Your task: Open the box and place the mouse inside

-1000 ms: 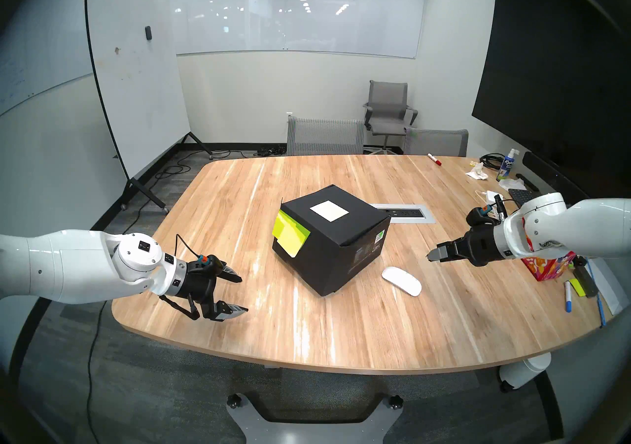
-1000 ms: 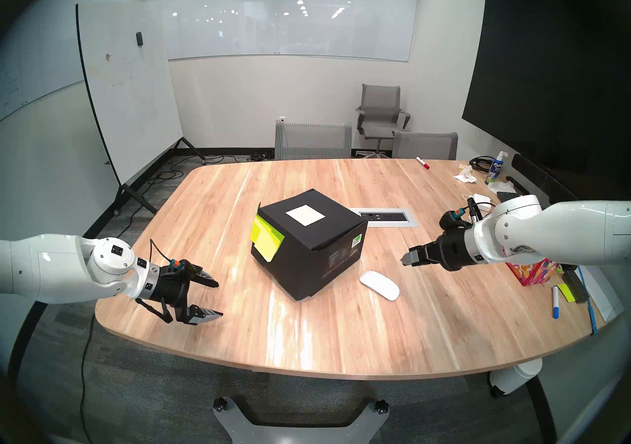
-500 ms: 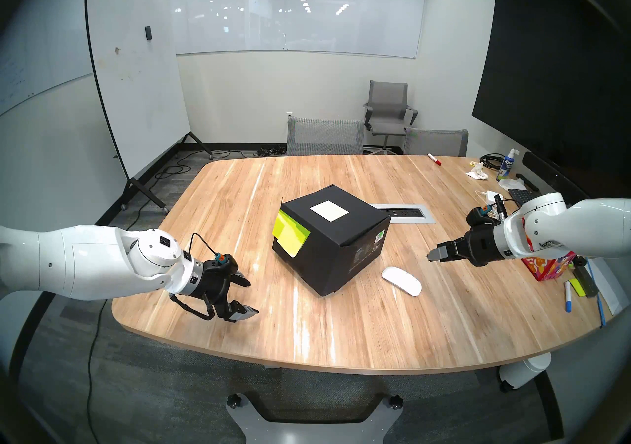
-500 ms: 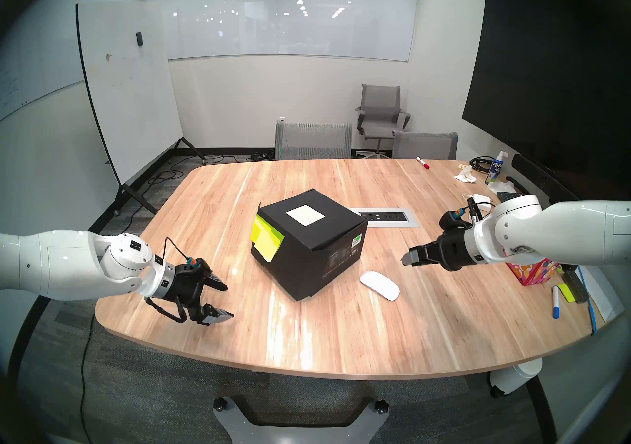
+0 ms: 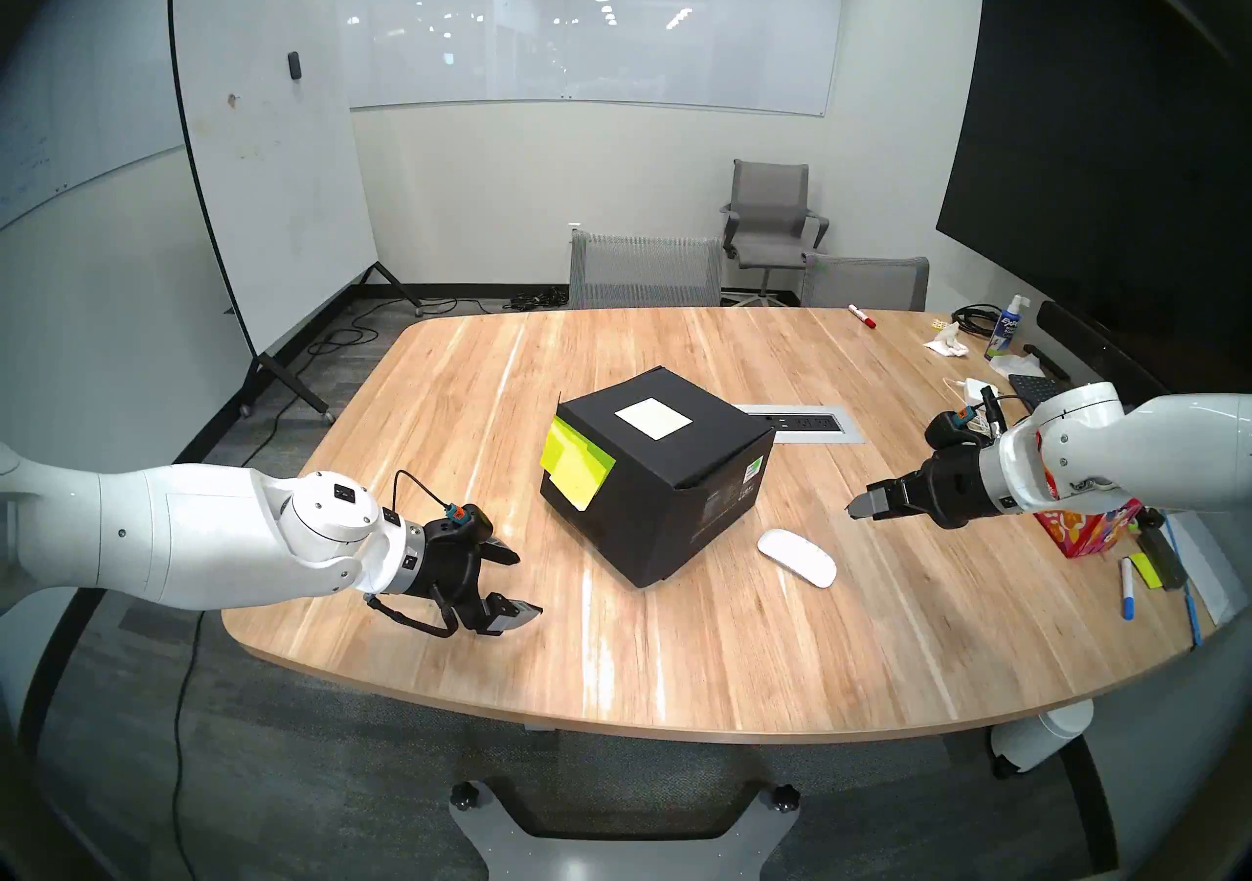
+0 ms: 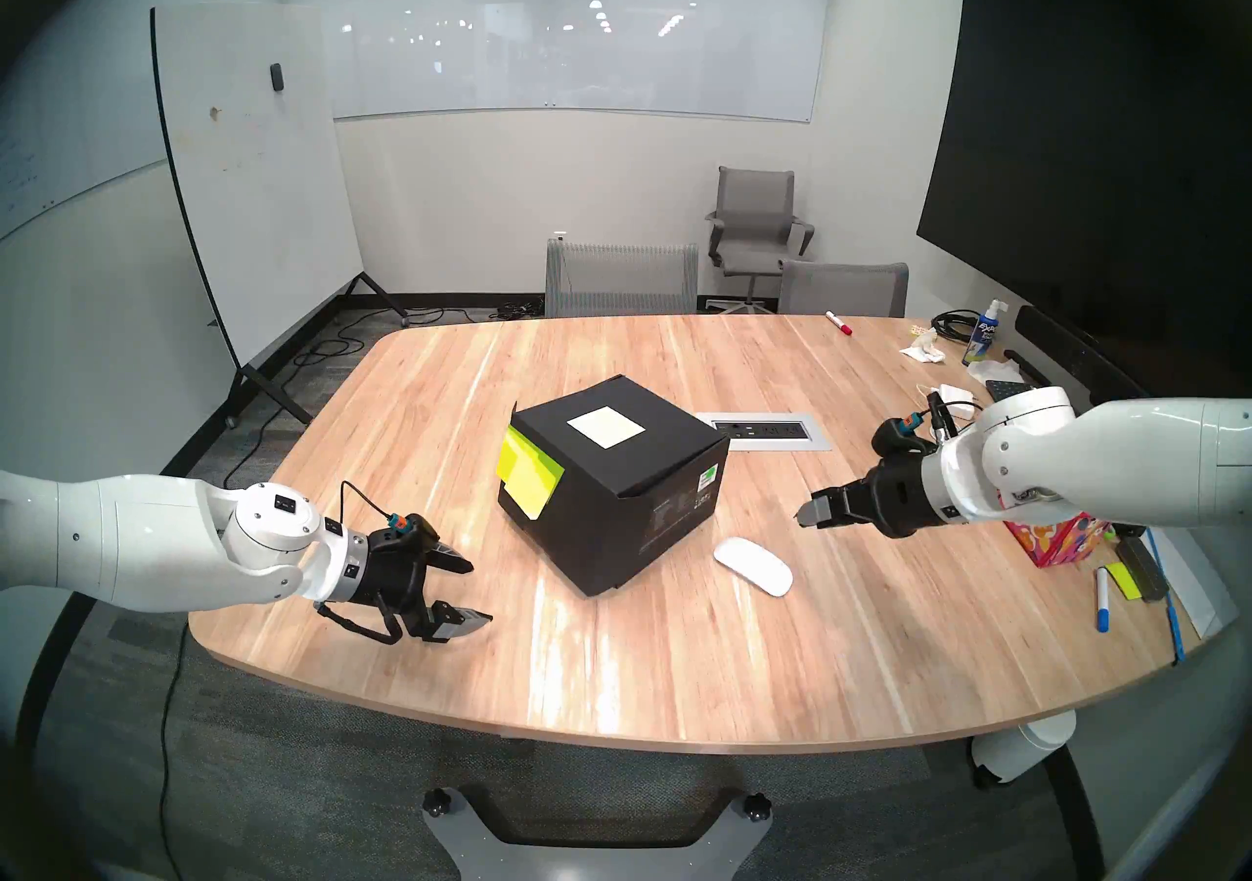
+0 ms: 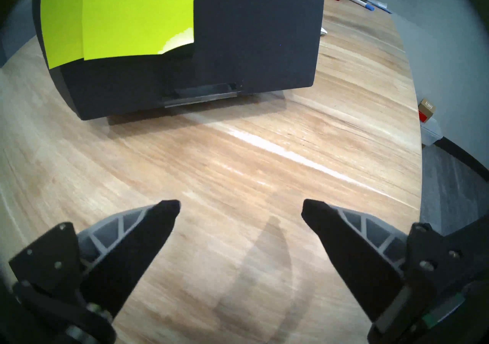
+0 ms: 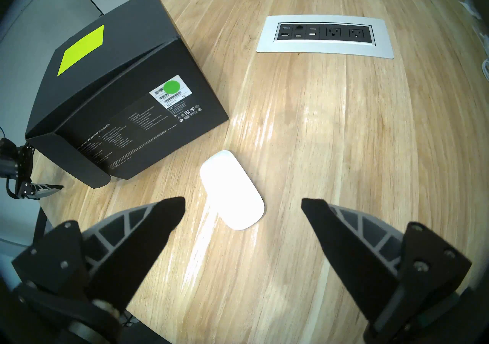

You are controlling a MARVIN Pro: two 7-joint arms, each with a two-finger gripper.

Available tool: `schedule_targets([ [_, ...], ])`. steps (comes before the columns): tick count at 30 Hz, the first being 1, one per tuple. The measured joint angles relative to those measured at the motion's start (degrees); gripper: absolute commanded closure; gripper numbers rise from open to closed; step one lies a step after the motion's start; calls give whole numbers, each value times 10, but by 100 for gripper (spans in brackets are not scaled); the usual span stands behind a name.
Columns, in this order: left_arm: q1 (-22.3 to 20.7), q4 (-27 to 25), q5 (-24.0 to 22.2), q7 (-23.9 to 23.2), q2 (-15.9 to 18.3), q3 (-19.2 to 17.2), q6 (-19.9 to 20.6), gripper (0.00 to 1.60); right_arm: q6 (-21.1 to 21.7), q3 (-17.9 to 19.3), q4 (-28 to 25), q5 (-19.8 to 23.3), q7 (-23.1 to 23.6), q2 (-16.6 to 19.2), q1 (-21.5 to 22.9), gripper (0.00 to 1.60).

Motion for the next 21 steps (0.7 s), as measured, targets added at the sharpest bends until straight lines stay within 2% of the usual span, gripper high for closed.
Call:
schedule_targets([
  [9,25,6,-14,30,-8,-3,-41,0,0,0,0,0,0,0,0,0],
  [21,38,-6,-23,54,-10,-3,-54,0,0,0,0,0,0,0,0,0],
])
